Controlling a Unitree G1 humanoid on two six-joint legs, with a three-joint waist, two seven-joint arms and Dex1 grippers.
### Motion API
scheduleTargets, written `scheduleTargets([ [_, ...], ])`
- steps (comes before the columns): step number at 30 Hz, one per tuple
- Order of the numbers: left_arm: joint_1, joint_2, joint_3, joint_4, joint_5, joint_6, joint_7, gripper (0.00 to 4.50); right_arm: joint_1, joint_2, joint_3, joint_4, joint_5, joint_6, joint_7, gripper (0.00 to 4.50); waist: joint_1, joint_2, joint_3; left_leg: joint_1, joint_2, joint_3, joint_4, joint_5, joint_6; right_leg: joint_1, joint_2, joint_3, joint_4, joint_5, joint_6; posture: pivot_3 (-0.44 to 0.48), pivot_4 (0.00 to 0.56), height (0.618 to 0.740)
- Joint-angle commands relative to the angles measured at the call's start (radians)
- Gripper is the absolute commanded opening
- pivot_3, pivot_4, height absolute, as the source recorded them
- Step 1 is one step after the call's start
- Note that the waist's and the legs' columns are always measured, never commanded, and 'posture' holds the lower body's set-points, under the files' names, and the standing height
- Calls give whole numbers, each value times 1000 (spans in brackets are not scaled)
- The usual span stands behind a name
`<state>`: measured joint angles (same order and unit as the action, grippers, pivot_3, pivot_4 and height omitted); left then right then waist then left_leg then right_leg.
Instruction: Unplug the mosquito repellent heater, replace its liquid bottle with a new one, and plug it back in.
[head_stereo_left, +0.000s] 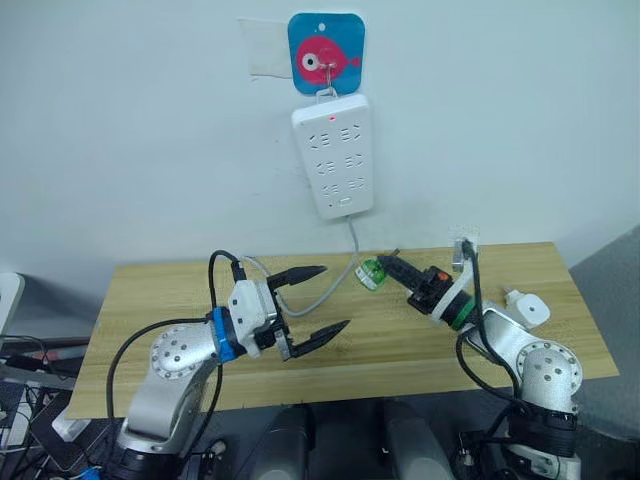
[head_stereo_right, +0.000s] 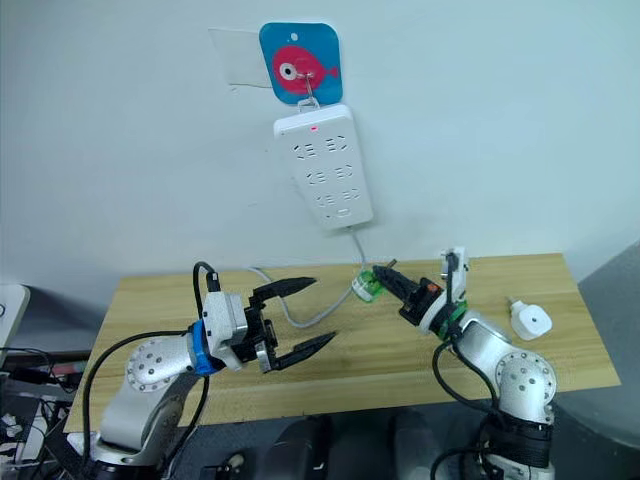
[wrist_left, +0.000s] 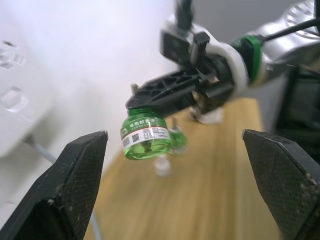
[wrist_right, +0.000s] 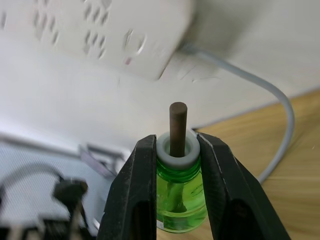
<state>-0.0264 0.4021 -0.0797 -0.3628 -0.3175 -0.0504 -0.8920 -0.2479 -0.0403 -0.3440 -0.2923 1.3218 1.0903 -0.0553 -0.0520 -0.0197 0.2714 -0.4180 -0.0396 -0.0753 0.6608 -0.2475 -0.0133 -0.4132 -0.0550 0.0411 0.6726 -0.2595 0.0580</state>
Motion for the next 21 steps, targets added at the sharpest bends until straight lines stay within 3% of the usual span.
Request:
scheduleTargets([
  [1,-3,-46,-36,18,51,-62,60,4500,5,-2,4,-13,187,-16,-147,828,-2,0,0,0,0,0,0,0,0,0,0,0,0,0,0,-28,250,740],
  [7,-38,-120,-55,102,74,-53,147,4500,21,-51,66,-14,330,-65,-252,828,-5,0,0,1,0,1,1,1,1,0,2,-2,3,0,0,-28,250,740],
  [21,-100,-177,-120,202,94,-53,174,4500,29,-133,185,-56,429,-201,-303,828,-6,0,0,1,0,2,1,1,1,0,2,-2,3,0,1,-64,254,740],
])
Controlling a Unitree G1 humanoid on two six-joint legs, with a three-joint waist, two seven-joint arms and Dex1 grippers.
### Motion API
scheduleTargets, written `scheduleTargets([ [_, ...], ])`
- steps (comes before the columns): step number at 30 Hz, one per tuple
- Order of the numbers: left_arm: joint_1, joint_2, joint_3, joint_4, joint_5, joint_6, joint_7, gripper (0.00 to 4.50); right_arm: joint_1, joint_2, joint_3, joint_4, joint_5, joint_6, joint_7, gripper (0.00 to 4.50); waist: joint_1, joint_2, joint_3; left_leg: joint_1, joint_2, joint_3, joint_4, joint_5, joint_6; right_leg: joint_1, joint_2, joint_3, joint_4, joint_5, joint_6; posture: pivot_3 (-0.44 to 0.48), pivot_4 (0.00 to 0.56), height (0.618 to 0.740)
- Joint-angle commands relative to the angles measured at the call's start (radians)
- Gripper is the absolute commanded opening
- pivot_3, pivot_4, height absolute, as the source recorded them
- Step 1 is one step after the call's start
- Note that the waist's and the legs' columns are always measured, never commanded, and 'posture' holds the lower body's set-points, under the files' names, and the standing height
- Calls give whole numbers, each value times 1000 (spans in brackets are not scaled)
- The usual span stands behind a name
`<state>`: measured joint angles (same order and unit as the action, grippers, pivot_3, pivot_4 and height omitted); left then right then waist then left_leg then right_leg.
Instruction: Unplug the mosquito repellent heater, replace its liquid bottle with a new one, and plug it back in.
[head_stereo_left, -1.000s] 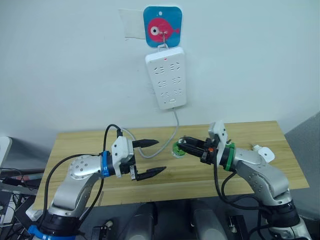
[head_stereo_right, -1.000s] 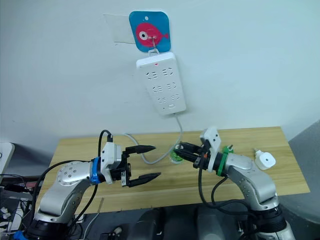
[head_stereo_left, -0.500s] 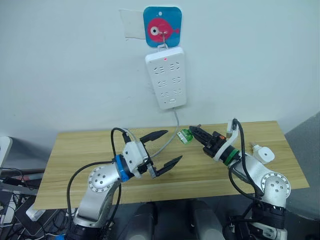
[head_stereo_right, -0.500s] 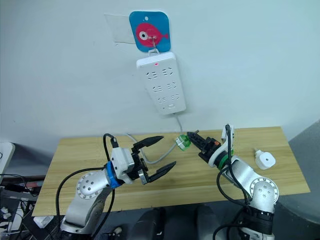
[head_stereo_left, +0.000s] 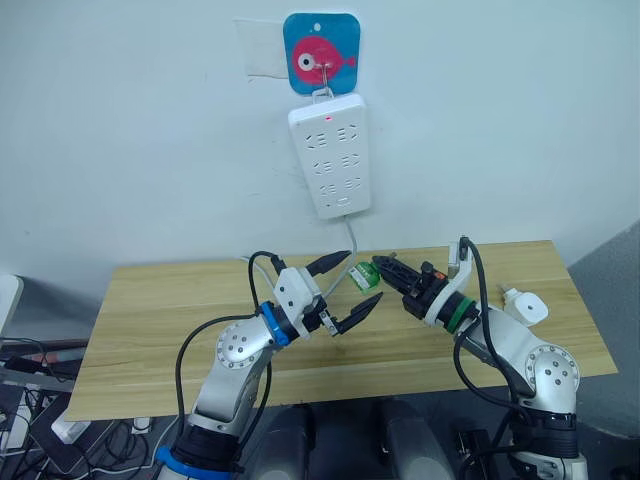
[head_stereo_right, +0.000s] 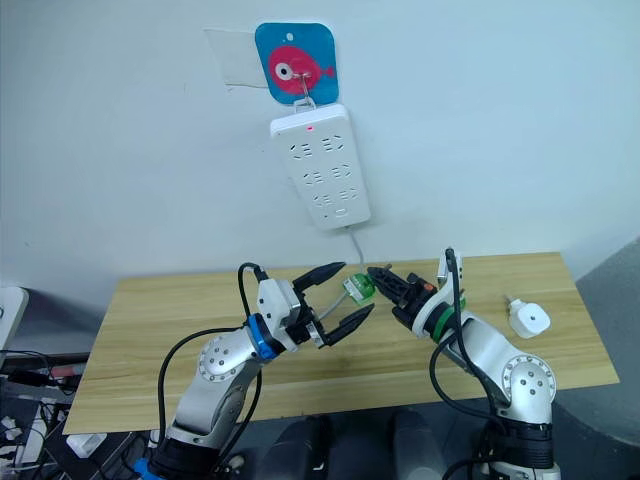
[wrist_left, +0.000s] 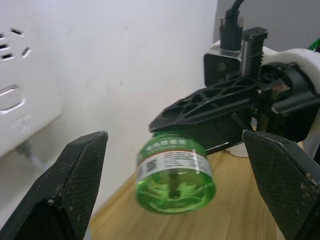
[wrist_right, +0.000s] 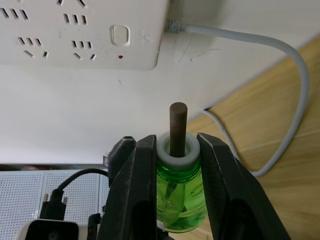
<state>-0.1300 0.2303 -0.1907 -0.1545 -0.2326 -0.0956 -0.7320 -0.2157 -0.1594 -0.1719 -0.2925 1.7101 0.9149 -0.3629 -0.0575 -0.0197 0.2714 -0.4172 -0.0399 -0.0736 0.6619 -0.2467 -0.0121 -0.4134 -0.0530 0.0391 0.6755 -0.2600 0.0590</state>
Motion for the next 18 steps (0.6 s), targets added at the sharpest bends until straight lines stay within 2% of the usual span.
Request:
scheduleTargets([
  [1,3,-8,-11,1,11,-7,18,4500,0,-16,18,-59,47,-34,2,828,0,0,0,0,0,0,0,0,0,0,0,0,0,0,0,-64,254,740],
  [18,-28,-54,-22,29,3,-36,28,4500,19,-81,89,-91,113,-117,3,828,-1,0,0,0,0,0,0,0,0,0,0,0,0,0,0,-72,258,740],
])
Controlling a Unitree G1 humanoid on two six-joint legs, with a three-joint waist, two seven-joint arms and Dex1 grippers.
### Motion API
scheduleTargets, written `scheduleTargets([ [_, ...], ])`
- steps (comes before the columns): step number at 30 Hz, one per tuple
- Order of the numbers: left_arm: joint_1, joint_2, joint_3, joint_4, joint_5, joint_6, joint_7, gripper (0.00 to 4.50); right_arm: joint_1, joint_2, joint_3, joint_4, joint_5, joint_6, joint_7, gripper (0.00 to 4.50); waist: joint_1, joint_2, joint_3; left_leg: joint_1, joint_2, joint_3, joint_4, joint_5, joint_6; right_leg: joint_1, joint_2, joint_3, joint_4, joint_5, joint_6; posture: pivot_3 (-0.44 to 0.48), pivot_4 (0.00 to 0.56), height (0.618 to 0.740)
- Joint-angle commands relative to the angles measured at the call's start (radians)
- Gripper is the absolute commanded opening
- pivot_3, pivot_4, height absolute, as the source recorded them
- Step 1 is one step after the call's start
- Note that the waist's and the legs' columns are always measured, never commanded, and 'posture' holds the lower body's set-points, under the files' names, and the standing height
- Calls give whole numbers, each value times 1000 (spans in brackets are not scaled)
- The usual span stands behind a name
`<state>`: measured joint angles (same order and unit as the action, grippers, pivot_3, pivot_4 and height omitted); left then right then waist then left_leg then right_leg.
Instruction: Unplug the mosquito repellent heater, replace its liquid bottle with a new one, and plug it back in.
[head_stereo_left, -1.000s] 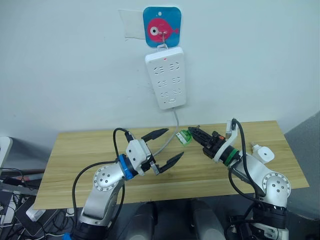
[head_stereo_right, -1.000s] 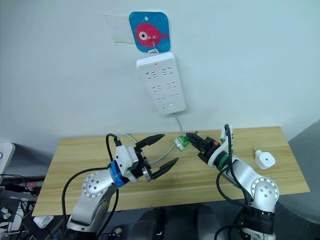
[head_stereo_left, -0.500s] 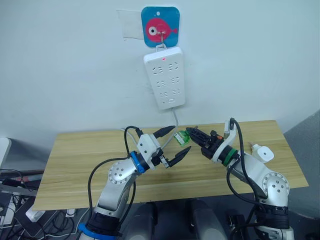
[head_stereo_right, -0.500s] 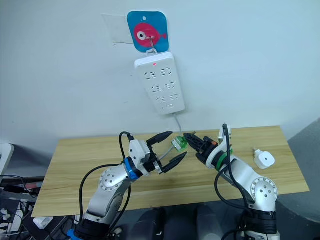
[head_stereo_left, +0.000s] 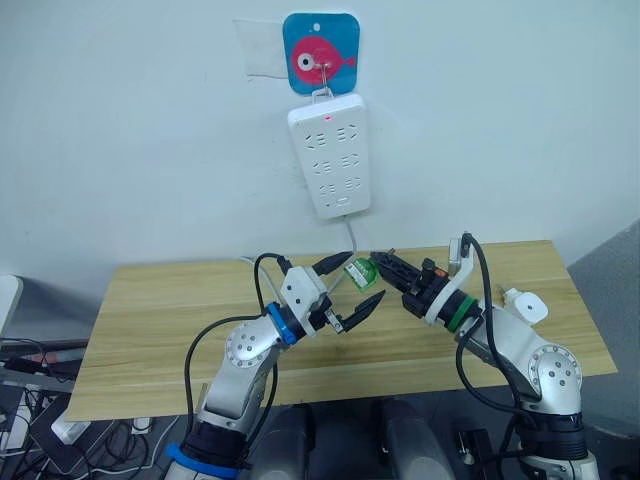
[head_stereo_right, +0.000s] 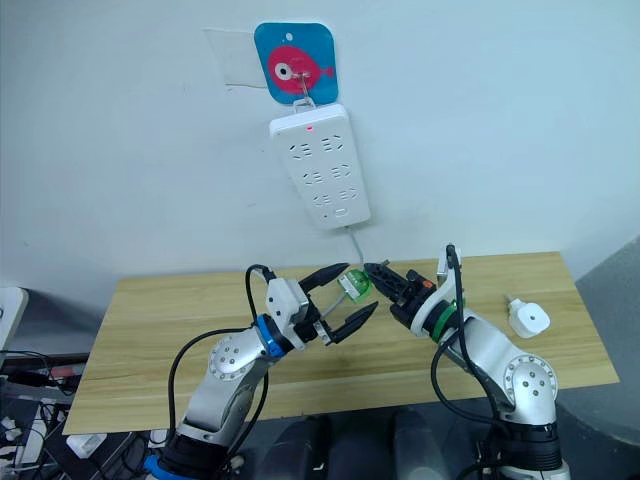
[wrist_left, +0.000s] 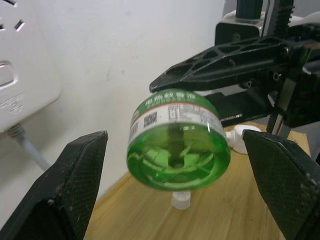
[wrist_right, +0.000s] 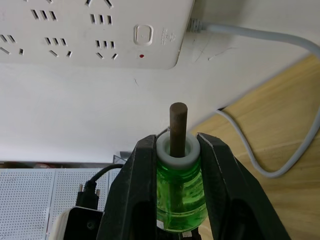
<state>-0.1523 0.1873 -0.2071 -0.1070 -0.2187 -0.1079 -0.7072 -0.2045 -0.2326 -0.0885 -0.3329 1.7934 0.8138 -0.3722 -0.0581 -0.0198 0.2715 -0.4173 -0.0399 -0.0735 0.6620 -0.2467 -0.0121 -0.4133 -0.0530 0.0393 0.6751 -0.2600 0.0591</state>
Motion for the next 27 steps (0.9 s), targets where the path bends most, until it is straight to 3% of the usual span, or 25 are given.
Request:
scheduleTargets([
  [1,-6,-12,-7,-19,-11,-25,3,4500,8,-10,7,-49,32,-20,12,828,0,0,0,0,0,0,0,0,0,0,0,0,0,0,0,-72,258,740],
  [12,-10,-19,-6,-6,-12,-23,3,4500,6,-27,25,-55,52,-39,21,828,0,0,0,0,0,0,0,0,0,0,0,0,0,0,0,-75,257,740],
  [15,-11,-25,-6,-4,-24,-19,-3,3933,10,-29,29,-59,61,-49,16,828,0,0,0,0,0,0,0,0,0,0,0,0,0,0,0,-75,257,740],
  [21,-10,-33,-12,-6,-25,-23,0,2257,17,-34,38,-66,74,-61,8,828,0,0,0,0,0,0,0,0,0,0,0,0,-1,0,0,-72,252,740],
  [27,-7,-31,-12,-9,-24,-24,-1,2257,24,-47,49,-73,68,-64,8,828,0,0,0,0,0,0,0,0,0,0,0,0,-1,0,0,-70,246,740],
])
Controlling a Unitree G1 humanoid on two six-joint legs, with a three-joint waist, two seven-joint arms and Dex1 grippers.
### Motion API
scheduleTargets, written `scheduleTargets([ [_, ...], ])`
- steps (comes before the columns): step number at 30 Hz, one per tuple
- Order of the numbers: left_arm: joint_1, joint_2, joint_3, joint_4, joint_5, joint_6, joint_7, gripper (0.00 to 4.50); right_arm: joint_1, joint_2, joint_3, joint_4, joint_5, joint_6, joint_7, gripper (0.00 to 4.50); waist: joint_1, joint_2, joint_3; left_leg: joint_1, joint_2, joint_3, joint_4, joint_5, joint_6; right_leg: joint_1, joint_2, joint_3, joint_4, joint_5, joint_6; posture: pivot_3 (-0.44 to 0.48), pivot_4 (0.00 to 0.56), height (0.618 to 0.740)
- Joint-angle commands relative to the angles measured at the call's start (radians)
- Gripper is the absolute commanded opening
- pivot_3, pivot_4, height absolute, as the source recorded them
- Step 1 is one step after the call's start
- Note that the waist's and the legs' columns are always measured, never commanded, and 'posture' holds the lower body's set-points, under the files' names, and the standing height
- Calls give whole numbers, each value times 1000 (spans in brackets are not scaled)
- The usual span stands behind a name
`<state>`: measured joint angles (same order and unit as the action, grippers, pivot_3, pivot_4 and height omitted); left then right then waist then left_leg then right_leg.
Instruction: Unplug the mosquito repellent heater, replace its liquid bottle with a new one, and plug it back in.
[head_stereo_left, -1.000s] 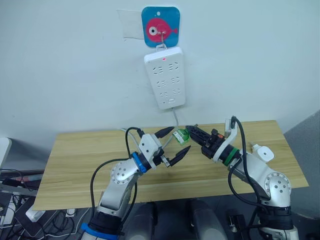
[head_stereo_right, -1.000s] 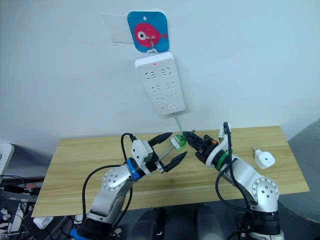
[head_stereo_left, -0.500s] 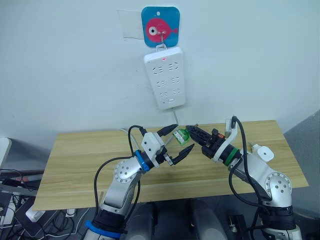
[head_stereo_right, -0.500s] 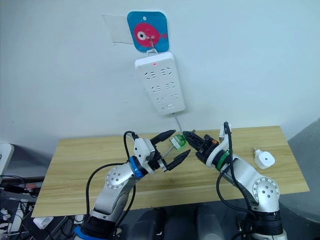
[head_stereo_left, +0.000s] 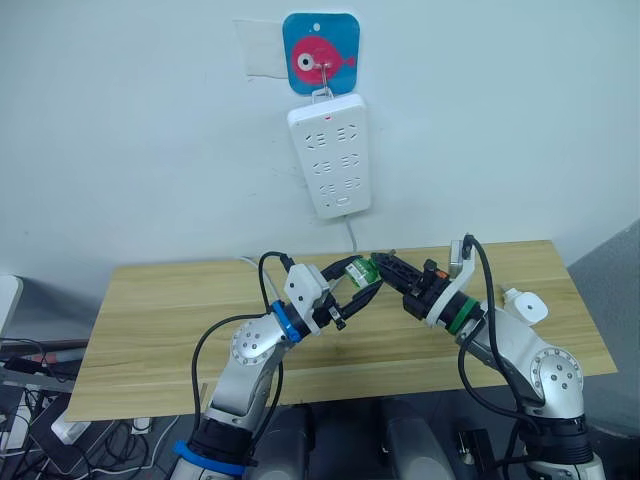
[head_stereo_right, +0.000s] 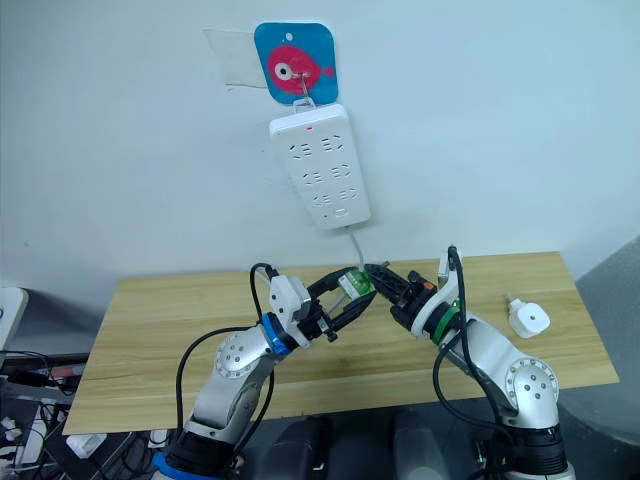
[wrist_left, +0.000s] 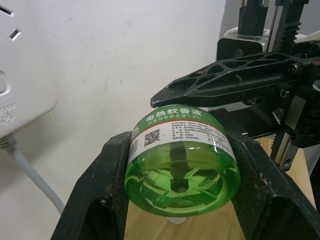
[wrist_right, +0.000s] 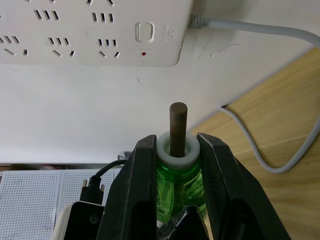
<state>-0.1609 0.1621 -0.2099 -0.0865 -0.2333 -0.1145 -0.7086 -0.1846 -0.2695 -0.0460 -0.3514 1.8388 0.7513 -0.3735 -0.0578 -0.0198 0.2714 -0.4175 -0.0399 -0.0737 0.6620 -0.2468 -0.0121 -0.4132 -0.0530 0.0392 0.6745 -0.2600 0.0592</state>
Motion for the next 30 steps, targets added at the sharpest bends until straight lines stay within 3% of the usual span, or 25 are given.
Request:
scheduleTargets([
  [1,2,-4,-11,-30,-6,-17,0,2257,5,-12,7,-56,21,-4,9,828,0,0,0,0,0,0,0,0,0,0,0,0,0,0,0,-70,246,740],
  [3,2,1,-12,-32,0,-14,0,2257,6,-17,9,-59,15,-5,10,828,0,0,0,0,0,0,0,0,0,0,0,0,0,0,0,-70,246,740],
  [8,4,23,-5,-22,-4,-26,-19,2257,7,-79,6,-63,23,10,-13,2467,0,0,0,0,0,0,0,0,0,0,0,0,0,0,0,-91,247,740],
  [14,9,87,32,-33,-56,-17,-82,2257,51,-438,-43,-63,131,163,-35,4481,0,0,0,-1,0,0,0,0,0,0,0,0,-1,0,0,-106,266,740],
  [18,9,105,30,-28,-72,-18,-114,2257,-9,-695,-65,21,89,300,67,4481,-4,0,0,0,0,1,0,0,0,1,0,0,-2,0,0,-116,276,740],
  [23,2,113,28,-4,-80,-40,-161,2257,-195,-956,23,193,-311,447,360,4481,-5,0,2,0,1,1,0,0,1,2,0,-1,-6,0,0,-120,295,740],
  [30,10,108,22,-9,-84,-48,-177,2257,-368,-1063,287,430,-888,384,840,4481,-1,2,6,-2,1,2,-1,-3,6,3,-1,0,-14,0,1,-110,313,740],
])
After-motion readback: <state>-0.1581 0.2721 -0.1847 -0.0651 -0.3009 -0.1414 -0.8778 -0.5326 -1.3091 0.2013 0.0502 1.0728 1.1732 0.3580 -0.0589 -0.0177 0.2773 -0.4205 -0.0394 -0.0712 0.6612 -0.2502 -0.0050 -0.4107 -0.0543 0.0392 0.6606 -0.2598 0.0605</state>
